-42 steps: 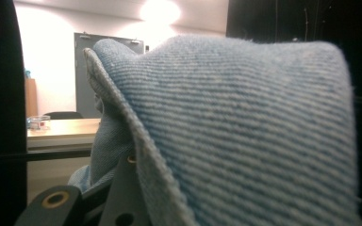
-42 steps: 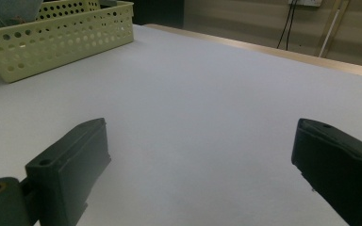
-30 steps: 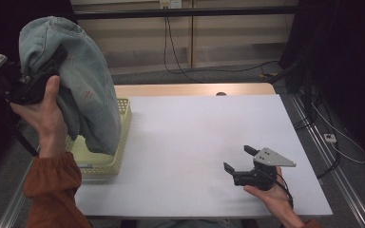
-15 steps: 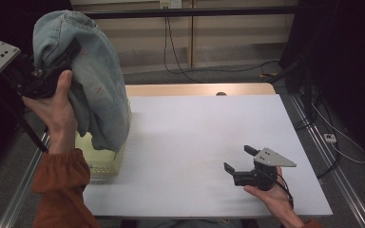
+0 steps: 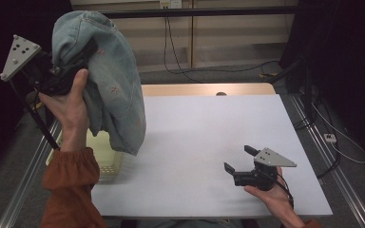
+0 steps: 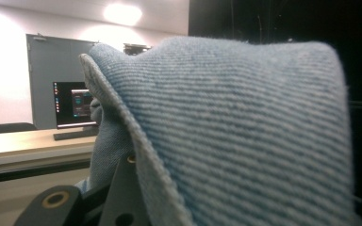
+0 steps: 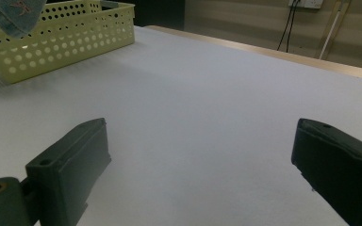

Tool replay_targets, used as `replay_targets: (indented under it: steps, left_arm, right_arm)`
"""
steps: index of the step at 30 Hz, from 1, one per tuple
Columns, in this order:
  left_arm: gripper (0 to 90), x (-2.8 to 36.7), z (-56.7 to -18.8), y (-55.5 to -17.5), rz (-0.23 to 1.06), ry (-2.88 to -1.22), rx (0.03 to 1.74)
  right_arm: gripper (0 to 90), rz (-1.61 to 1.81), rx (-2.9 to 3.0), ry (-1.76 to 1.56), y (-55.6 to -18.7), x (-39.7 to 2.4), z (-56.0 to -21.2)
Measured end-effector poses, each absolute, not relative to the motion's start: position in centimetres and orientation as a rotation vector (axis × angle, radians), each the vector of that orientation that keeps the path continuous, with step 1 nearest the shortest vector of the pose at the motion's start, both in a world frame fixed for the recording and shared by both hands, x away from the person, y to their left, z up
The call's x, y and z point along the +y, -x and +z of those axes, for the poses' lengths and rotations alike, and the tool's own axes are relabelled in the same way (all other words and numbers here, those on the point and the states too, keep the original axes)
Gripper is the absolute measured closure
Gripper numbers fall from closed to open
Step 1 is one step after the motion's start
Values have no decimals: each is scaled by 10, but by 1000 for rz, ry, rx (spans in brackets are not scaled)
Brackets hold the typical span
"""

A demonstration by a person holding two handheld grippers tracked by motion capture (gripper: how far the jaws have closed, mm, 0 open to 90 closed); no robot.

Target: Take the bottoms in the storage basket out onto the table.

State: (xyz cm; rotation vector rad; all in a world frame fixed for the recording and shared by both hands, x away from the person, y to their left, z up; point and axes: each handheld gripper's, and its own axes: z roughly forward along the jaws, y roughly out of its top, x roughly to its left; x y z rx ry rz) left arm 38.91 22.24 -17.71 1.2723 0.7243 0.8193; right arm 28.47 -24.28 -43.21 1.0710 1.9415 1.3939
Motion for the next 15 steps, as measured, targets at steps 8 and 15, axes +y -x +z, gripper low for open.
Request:
replay_targets:
  steps: [8,15]
  left_arm:
    - [645,210,-180,-392,791,-1281,709]
    - [645,200,-181,-393,764,-1284,694]
  right_arm:
    - [46,1396,1943,-1072,-285,-243,-432]
    - [46,1395,1942,-1070,-284,-243,-432]
